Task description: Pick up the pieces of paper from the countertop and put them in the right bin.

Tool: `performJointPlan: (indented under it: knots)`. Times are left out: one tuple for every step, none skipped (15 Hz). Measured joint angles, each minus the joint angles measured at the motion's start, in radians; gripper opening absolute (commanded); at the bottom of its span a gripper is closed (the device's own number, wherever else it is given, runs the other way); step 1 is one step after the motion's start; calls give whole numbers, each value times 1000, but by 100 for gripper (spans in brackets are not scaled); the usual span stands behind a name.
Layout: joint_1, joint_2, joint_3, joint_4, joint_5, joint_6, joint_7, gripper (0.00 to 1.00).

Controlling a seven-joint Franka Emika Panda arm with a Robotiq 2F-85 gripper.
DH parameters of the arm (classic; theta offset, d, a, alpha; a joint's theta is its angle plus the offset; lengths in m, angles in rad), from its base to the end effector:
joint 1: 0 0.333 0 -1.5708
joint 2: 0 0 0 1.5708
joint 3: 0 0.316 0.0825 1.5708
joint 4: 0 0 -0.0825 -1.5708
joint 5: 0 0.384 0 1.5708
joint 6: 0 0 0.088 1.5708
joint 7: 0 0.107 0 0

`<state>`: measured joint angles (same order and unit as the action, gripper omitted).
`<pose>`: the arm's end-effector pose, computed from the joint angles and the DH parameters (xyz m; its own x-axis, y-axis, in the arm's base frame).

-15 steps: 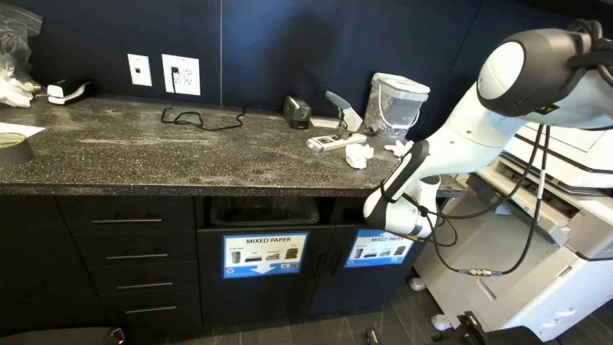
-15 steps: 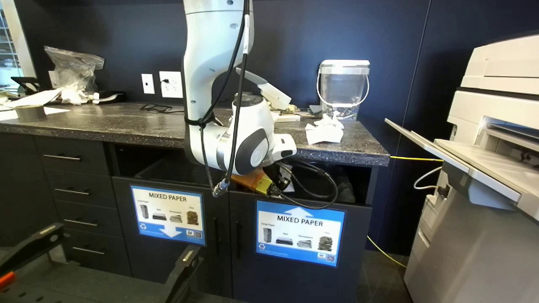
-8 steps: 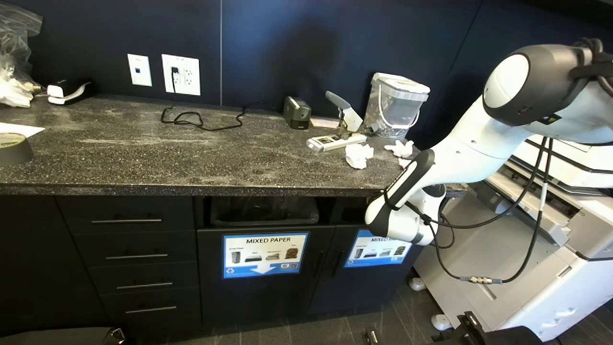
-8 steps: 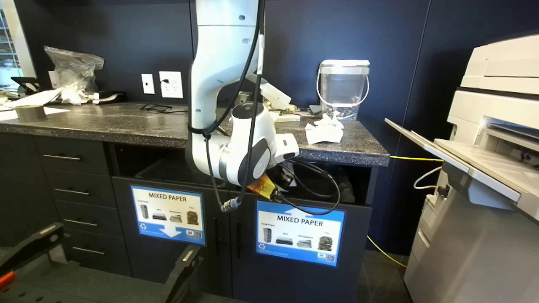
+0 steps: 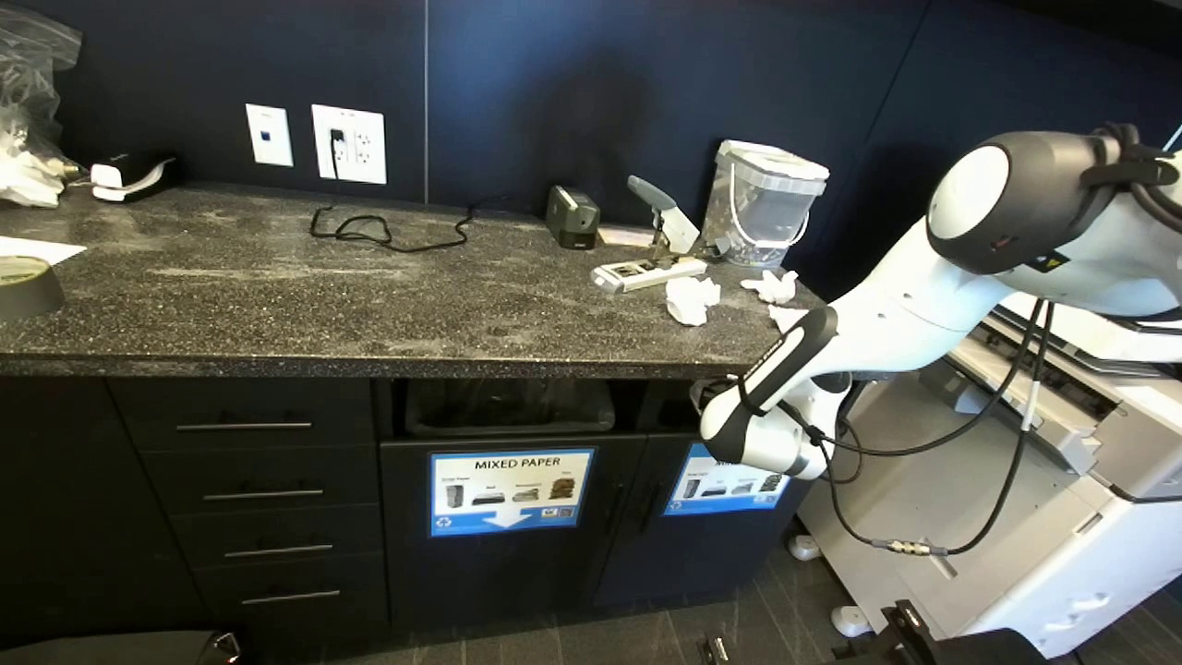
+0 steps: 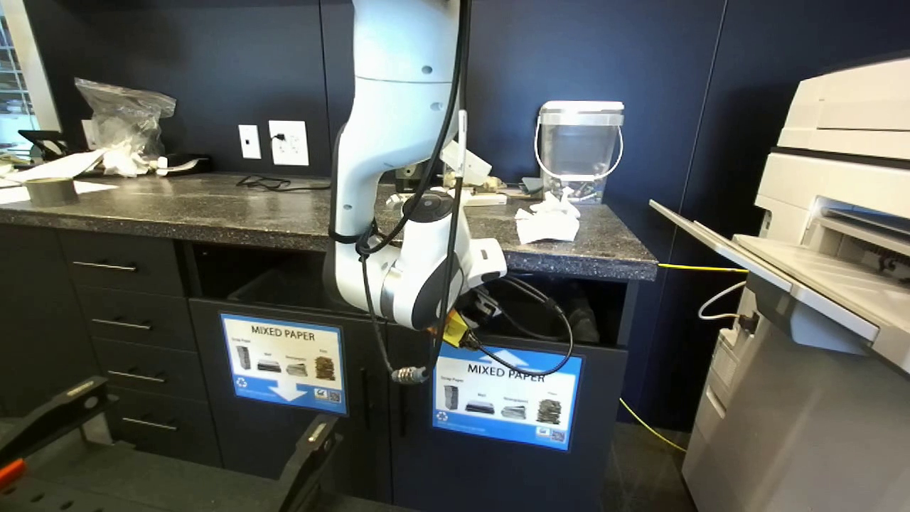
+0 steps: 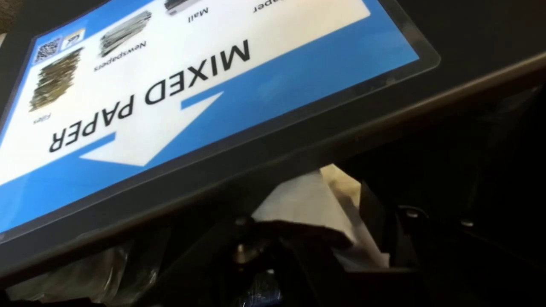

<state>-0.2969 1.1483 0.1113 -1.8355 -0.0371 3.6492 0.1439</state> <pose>0.5908 -0.1110 -0.0052 0.7143 -0.3616 0.5991 -0.3174 -0.9304 -0.1832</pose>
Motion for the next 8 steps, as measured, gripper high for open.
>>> performJointPlan:
  knots:
    - [-1, 10, 2, 12, -1, -1, 0, 82]
    - [-1, 19, 4, 24, -1, -2, 0, 91]
    - [-1, 27, 6, 34, -1, -2, 0, 97]
    - [-1, 34, 7, 43, -1, -2, 0, 100]
    - [-1, 39, 8, 50, -3, 0, 0, 100]
    - [-1, 42, 8, 52, -3, 5, 0, 100]
    - [-1, 44, 8, 54, -3, 9, 0, 100]
    - [-1, 45, 8, 55, -4, 11, -1, 100]
